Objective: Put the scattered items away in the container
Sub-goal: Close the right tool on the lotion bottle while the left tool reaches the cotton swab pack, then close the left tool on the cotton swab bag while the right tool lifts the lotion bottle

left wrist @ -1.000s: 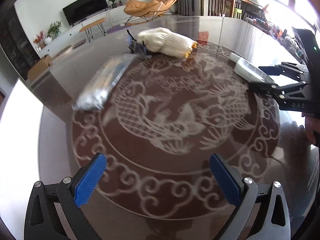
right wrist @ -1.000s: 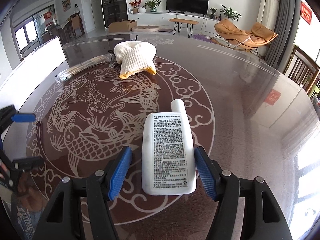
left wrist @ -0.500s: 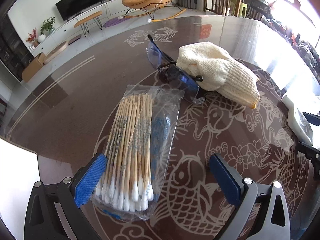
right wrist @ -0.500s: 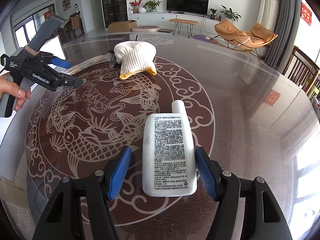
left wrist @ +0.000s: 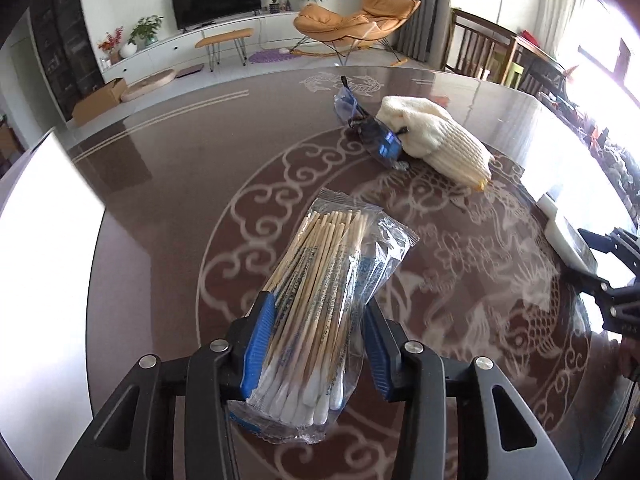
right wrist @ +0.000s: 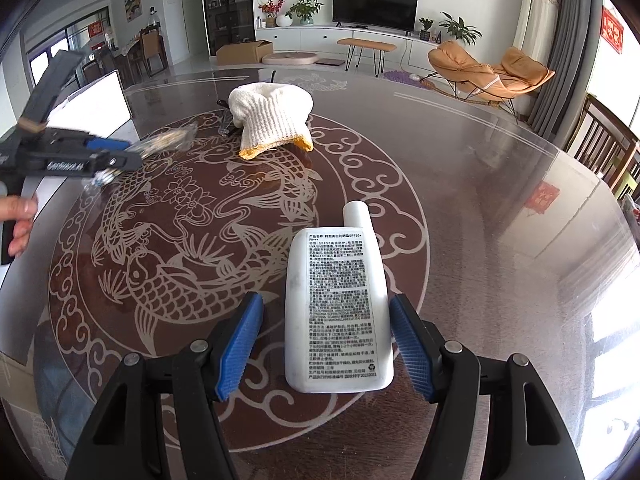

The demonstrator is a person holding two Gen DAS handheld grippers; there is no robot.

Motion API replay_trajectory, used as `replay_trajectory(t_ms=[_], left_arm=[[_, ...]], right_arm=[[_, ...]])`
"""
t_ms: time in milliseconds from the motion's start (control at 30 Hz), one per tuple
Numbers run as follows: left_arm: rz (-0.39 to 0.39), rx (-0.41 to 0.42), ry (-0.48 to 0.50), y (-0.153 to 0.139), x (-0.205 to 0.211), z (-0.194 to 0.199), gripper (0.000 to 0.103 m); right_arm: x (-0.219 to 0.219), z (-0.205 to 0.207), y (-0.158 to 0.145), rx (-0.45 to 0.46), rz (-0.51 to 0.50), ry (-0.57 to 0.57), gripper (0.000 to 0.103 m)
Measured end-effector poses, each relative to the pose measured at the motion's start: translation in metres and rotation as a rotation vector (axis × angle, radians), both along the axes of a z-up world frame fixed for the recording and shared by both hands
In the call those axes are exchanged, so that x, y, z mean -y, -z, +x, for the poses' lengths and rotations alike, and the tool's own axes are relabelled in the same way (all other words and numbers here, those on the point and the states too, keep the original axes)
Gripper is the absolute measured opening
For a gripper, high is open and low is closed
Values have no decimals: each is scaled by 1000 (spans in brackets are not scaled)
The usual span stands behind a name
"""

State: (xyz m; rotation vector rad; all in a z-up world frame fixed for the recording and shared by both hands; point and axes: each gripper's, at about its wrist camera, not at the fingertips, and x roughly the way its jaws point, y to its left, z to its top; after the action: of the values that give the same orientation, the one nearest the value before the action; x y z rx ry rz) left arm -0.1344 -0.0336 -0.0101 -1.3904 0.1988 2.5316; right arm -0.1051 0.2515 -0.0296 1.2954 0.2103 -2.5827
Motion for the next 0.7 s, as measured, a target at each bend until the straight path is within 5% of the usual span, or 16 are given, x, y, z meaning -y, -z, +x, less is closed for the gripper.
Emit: replay_trajectory(t_ms=[200,267,333,433,567,700], left_arm=[[2,-25,-169,3,-1,94,52],[-1,-16,-169,4,-7,103,84],[3,-17,-119,4,-12,110,94],[-103,-17,-66,12,-16,108,96],[-112,-34,-56,11,-5,106,97],[4,1,-54,16,8,104,99]], right_arm=[[14,8,1,11,-25,-120,66],[29,22,1,14,-24,-206,66],[41,38,1,11,-16,-248,66],[46,52,2,-7,14,-221,66],[39,52,3,11,-19,-158,67],[37,54,3,14,-28,-120,67]])
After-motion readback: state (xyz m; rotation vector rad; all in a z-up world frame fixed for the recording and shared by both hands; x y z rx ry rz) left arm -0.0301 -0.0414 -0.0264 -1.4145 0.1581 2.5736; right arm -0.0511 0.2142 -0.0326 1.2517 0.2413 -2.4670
